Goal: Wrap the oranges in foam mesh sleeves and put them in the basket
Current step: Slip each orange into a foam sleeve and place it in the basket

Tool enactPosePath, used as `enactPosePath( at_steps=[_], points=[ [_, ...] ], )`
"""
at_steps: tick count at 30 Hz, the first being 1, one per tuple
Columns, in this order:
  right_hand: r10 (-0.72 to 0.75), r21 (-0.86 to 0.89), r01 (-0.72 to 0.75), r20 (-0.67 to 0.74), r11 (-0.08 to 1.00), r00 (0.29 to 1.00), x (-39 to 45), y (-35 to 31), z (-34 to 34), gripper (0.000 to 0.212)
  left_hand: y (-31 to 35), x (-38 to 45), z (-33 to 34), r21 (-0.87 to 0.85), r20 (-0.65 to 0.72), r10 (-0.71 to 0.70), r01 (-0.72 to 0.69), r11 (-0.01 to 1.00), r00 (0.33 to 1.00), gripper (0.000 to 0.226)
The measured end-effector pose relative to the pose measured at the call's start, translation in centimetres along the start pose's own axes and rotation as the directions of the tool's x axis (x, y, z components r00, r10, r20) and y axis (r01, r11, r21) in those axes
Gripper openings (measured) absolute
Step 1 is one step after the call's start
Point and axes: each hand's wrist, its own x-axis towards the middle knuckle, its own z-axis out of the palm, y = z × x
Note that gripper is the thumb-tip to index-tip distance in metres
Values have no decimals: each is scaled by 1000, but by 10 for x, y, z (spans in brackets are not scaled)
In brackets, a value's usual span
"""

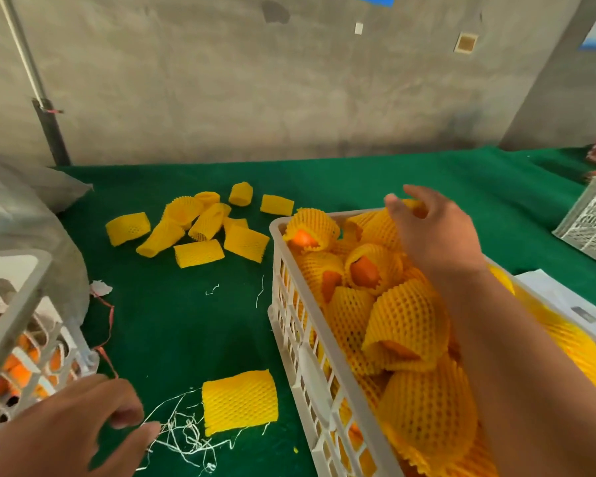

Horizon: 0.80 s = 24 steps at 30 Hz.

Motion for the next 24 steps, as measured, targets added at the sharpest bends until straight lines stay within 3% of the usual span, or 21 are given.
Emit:
enactPosePath(
  at_steps=[3,7,10,12,13,15,17,20,22,24],
  points=[
    [20,47,-19,-34,999,999,1,2,-1,42,18,5,-5,4,21,43,-43,999,999,23],
    [-38,10,39,-85,999,996,-4,-5,-1,38,41,8,-21,66,69,102,-107,992,992,21],
    [-64,-3,65,-167,998,984,-7,-13,-6,35,50,9,-27,144,116,56,-73,987,992,26],
    [-153,3,158,-222,987,963,-17,-29,-8,33,51,9,-26,246,185,-47,0,969,982,26],
    [-214,14,223,-231,975,949,-27,-41,-6,32,49,6,-23,254,141,-49,12,967,989,28],
    [-323,50,334,-157,941,933,-56,-69,7,31,52,1,-19,271,177,-159,107,957,971,35],
    [-447,92,444,13,891,895,-93,-93,28,32,56,2,-21,291,239,-233,159,943,943,37],
    [-602,131,590,255,797,757,-138,-111,55,30,60,1,-21,327,271,-295,201,924,916,35],
    [-625,119,630,359,768,693,-148,-110,66,32,62,2,-23,345,285,-308,202,917,908,35],
    [-594,129,602,415,788,689,-146,-106,71,33,62,2,-23,345,303,-323,212,914,897,35]
  ],
)
